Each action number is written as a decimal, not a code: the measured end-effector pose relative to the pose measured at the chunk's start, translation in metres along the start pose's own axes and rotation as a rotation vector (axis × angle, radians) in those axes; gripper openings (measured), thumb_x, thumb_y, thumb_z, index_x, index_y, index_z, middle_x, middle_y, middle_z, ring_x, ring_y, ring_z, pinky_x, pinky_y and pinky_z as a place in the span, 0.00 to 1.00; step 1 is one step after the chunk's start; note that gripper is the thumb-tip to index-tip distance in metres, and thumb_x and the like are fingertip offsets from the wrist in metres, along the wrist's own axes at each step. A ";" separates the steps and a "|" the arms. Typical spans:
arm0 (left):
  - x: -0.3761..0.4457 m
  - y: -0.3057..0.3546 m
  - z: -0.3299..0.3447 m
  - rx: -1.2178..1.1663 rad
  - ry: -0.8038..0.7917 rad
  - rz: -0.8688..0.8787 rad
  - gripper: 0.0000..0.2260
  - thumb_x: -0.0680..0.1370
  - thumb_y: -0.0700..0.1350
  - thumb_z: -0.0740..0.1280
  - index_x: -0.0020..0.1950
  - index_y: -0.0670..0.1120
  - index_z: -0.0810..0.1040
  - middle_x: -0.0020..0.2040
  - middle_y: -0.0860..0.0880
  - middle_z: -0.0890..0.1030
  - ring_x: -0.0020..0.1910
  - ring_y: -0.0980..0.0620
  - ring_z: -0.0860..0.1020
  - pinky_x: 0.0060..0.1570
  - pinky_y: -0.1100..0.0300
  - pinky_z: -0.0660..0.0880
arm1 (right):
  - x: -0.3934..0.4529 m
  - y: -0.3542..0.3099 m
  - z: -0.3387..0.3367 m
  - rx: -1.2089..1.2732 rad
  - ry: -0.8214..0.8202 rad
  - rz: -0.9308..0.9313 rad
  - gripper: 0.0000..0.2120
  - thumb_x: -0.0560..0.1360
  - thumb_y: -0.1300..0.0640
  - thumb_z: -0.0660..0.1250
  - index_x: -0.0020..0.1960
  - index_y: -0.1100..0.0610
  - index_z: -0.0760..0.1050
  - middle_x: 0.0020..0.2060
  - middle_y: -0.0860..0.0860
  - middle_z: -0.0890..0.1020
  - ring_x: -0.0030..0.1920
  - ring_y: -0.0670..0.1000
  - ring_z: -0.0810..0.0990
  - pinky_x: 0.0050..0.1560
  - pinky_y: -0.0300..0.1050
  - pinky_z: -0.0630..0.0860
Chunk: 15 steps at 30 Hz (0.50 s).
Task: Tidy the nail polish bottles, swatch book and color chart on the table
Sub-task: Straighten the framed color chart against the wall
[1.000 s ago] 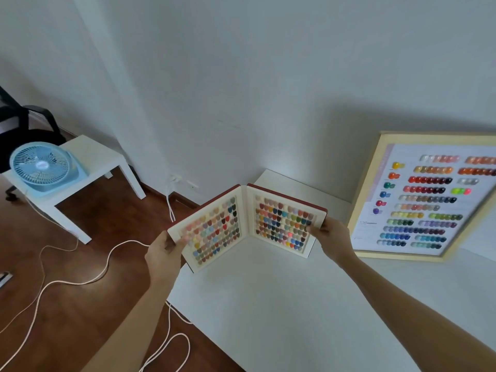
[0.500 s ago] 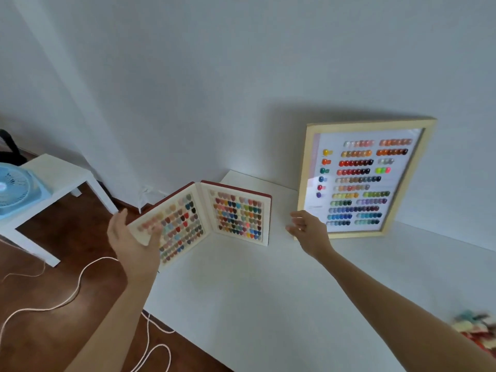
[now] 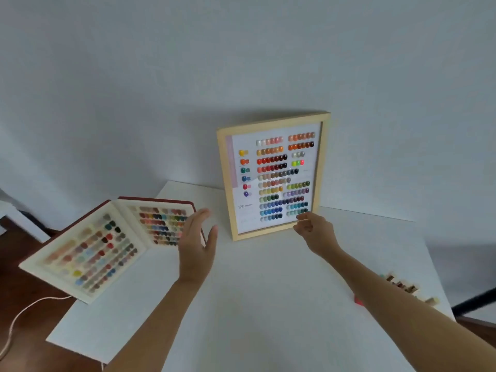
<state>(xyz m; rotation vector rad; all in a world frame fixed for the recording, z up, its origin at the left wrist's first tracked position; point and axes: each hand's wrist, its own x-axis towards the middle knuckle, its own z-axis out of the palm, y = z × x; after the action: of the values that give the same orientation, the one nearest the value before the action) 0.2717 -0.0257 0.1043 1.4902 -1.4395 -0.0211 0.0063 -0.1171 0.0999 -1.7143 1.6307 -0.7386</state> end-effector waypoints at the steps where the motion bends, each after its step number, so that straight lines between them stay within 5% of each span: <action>1: 0.003 0.004 0.012 -0.011 -0.026 -0.013 0.13 0.77 0.41 0.65 0.60 0.39 0.75 0.60 0.42 0.78 0.61 0.48 0.75 0.64 0.60 0.71 | 0.003 0.004 -0.006 -0.004 0.016 0.013 0.12 0.74 0.57 0.68 0.57 0.58 0.77 0.47 0.54 0.84 0.47 0.52 0.82 0.52 0.42 0.76; 4: 0.013 0.007 0.044 -0.058 -0.075 -0.036 0.15 0.78 0.41 0.64 0.63 0.39 0.72 0.61 0.41 0.76 0.62 0.50 0.73 0.62 0.73 0.64 | 0.012 0.014 -0.018 -0.011 0.057 0.057 0.12 0.75 0.57 0.68 0.57 0.58 0.77 0.47 0.54 0.84 0.45 0.50 0.80 0.51 0.41 0.75; 12: 0.066 -0.021 0.105 -0.113 -0.097 -0.281 0.22 0.78 0.38 0.63 0.70 0.43 0.61 0.68 0.41 0.67 0.69 0.47 0.68 0.58 0.55 0.74 | 0.047 0.020 -0.033 -0.016 0.140 0.158 0.12 0.76 0.57 0.66 0.58 0.59 0.76 0.48 0.54 0.83 0.46 0.49 0.79 0.46 0.40 0.74; 15: 0.080 -0.034 0.119 -0.119 -0.082 -0.325 0.21 0.78 0.39 0.64 0.69 0.45 0.62 0.65 0.43 0.71 0.65 0.48 0.72 0.54 0.59 0.74 | 0.071 0.018 -0.034 -0.019 0.153 0.185 0.13 0.76 0.56 0.66 0.60 0.59 0.75 0.50 0.54 0.82 0.47 0.49 0.78 0.43 0.38 0.72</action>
<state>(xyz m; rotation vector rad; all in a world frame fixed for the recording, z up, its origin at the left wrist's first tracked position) 0.2459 -0.1674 0.0735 1.6242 -1.2231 -0.3644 -0.0267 -0.1902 0.1044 -1.5257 1.8769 -0.7821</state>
